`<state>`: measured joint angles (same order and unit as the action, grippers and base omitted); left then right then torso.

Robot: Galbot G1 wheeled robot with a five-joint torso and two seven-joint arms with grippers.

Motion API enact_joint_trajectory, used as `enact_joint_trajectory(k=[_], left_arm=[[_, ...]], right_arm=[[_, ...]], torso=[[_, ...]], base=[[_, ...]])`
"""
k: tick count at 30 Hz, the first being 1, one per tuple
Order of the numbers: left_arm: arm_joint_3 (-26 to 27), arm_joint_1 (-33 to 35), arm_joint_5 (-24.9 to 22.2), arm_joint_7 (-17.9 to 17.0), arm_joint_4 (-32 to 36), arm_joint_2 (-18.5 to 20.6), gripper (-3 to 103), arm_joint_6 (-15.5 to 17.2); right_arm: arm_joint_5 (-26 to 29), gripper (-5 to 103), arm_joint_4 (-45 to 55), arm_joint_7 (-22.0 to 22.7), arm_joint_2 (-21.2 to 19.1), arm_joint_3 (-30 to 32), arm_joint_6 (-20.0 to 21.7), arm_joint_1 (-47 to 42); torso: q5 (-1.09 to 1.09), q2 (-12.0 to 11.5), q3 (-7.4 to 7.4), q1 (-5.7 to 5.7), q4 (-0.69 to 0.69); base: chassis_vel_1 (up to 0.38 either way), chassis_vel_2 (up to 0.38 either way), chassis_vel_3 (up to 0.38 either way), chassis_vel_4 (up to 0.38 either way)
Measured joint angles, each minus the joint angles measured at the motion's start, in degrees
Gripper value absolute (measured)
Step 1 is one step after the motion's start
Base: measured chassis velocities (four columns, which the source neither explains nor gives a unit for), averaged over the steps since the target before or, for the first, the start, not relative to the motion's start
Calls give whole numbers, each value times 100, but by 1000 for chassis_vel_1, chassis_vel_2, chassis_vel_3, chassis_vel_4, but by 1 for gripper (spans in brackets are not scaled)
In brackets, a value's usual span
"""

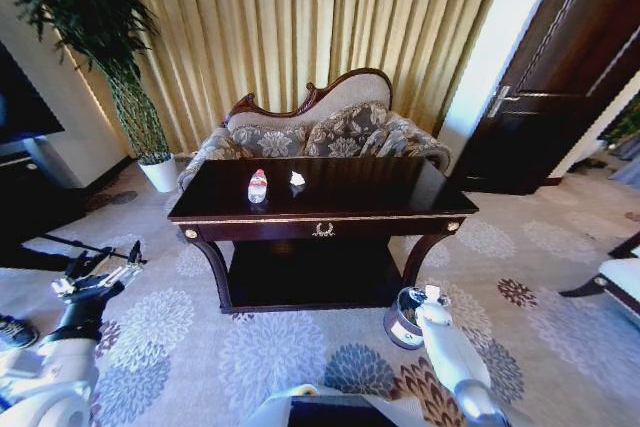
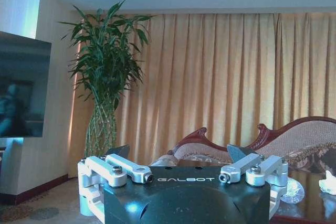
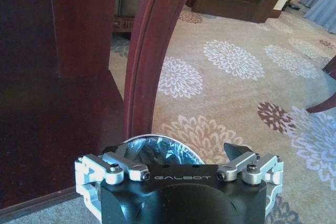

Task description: Move to the front of the table and place the trash on the table into the trash bin.

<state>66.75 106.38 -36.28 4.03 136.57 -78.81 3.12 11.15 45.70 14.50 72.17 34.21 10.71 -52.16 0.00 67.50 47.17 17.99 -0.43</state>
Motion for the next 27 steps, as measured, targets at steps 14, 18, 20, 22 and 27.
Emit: enact_joint_trajectory(k=[14,18,20,22,27], left_arm=[[-9,-31,-27,57,-20,-13,100,-5],[-21,-55,-28,65,-21,-19,100,-5],[-21,-59,-29,65,-21,-17,100,-5],[-5,-63,-32,66,-21,-12,100,-5],[70,-56,-56,66,-23,7,100,3]], right_arm=[[728,100,1140,-293,-232,3,83,-690],[674,100,1931,-330,-306,201,-40,-1112],[634,100,2171,-330,-311,315,-104,-1211],[632,100,2695,-330,-311,580,-135,-1375],[904,100,4243,-467,-360,1019,40,-1759]], torso=[[-1,0,0,1,0],[1,0,0,0,-1],[-1,0,0,0,-1],[0,0,0,0,-1],[0,0,0,0,0]], base=[[0,0,0,0],[0,0,0,0],[0,0,0,0],[0,0,0,0],[0,0,0,0]])
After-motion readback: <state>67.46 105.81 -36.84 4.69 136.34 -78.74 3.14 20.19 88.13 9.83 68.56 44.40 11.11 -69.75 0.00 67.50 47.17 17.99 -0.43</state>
